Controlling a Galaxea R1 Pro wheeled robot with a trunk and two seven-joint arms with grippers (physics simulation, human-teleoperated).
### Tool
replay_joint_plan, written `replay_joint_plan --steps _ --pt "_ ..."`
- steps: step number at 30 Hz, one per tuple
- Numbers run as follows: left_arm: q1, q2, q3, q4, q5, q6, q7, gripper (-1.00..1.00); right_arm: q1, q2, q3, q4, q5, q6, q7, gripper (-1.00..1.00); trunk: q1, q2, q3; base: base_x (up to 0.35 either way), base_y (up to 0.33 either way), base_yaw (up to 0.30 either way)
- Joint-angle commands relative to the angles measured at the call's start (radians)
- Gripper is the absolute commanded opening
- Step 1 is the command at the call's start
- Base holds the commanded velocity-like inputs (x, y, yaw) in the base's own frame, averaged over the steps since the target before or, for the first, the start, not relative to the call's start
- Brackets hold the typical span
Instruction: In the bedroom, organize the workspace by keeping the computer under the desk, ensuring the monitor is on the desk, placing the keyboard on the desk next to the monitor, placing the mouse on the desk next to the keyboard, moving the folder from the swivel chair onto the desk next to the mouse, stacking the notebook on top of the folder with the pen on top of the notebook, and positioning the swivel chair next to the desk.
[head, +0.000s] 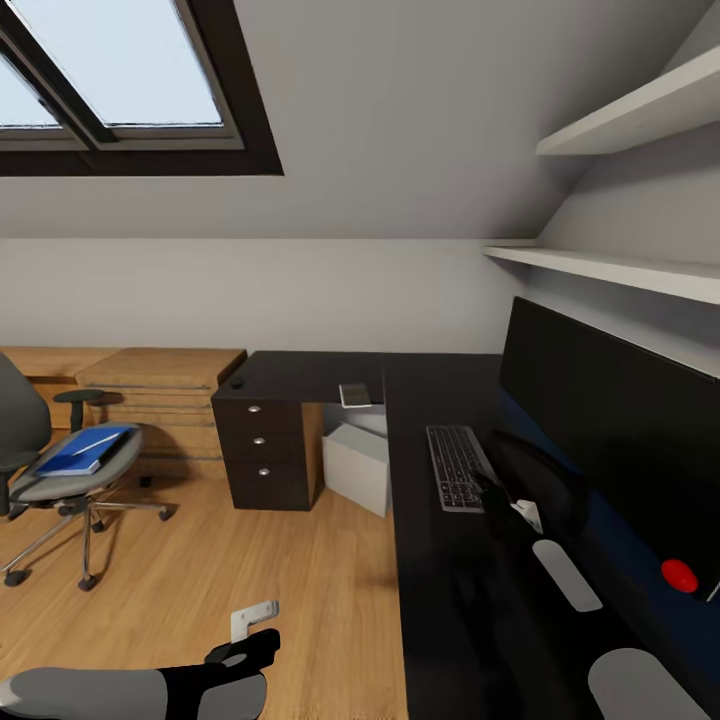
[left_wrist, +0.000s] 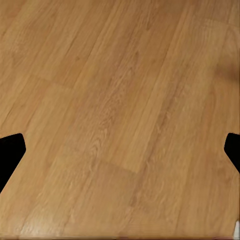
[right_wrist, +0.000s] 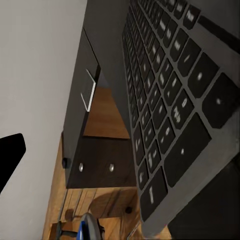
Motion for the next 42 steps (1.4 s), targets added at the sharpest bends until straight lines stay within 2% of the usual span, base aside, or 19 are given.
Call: replay_joint_plan --steps 1,18,34,42 --pt "-0.002 0.000 -0.007 -0.003 0.006 -0.006 0.002 1.00 0.000 -0.001 0.003 0.000 -0.007 0.000 0.000 1.00 0.000 -0.001 -0.001 -0.243 -0.122 0.000" --pt "-0.002 0.001 -0.007 -0.003 0.006 -0.006 0.004 1.00 0.000 -0.001 0.003 0.000 -0.007 0.000 0.000 1.00 0.000 -0.001 -0.001 -0.290 -0.143 0.000" --pt "-0.002 0.002 -0.006 0.000 0.007 -0.005 0.007 1.00 0.000 0.002 0.009 0.001 -0.004 0.000 0.003 1.00 0.000 -0.001 -0.001 -0.330 -0.014 0.000" --pt "-0.002 0.005 -0.006 0.006 0.009 -0.004 0.010 1.00 0.001 0.014 0.050 0.003 0.039 -0.001 0.002 1.00 0.000 -0.001 -0.001 -0.334 0.000 0.000"
